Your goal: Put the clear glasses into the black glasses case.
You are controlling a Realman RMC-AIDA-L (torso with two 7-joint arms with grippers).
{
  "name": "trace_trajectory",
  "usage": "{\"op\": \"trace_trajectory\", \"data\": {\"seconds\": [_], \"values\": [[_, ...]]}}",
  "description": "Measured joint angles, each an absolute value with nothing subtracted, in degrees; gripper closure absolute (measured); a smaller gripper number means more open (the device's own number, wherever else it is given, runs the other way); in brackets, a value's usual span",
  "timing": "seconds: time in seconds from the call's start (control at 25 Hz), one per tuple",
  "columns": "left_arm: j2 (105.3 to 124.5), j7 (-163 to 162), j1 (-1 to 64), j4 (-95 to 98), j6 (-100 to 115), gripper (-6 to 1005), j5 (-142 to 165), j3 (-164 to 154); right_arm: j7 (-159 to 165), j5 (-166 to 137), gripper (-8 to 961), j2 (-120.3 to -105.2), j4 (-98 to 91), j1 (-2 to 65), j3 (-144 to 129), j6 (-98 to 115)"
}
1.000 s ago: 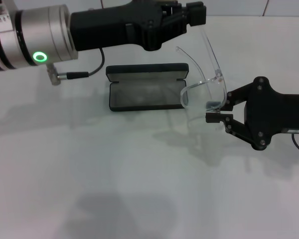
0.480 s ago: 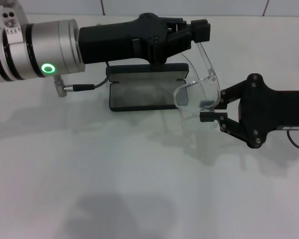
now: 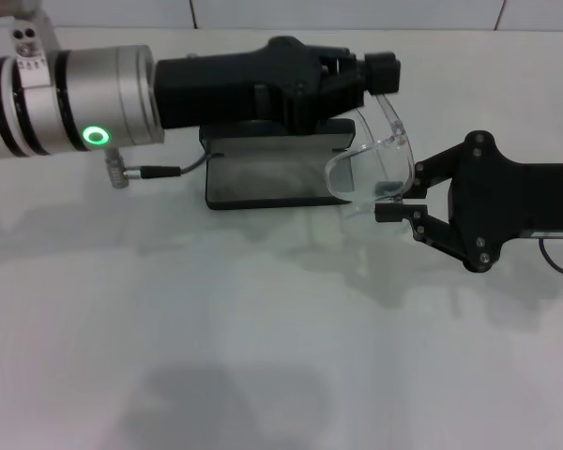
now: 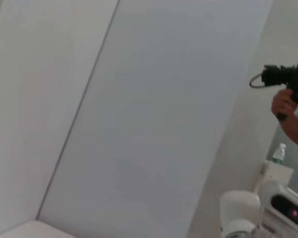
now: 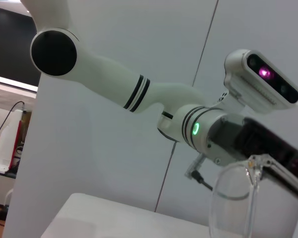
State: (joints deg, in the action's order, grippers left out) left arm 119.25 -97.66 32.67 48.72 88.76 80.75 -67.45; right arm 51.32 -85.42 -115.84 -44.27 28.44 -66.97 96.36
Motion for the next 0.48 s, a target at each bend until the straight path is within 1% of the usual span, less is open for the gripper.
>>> {"op": "trace_trajectory", "data": {"seconds": [0.32, 0.48], "values": [[119.19, -99.1, 32.7, 48.7, 88.8, 914, 81.0, -68.5, 51.3, -85.3, 859, -115.91, -45.2, 28.4, -67.0, 96.3], [118.79, -101.7, 32.9, 48.9, 89.6, 914, 82.1, -68.8, 51.0, -85.2, 860, -115.93, -45.7, 28.4, -67.0, 96.3]]}}
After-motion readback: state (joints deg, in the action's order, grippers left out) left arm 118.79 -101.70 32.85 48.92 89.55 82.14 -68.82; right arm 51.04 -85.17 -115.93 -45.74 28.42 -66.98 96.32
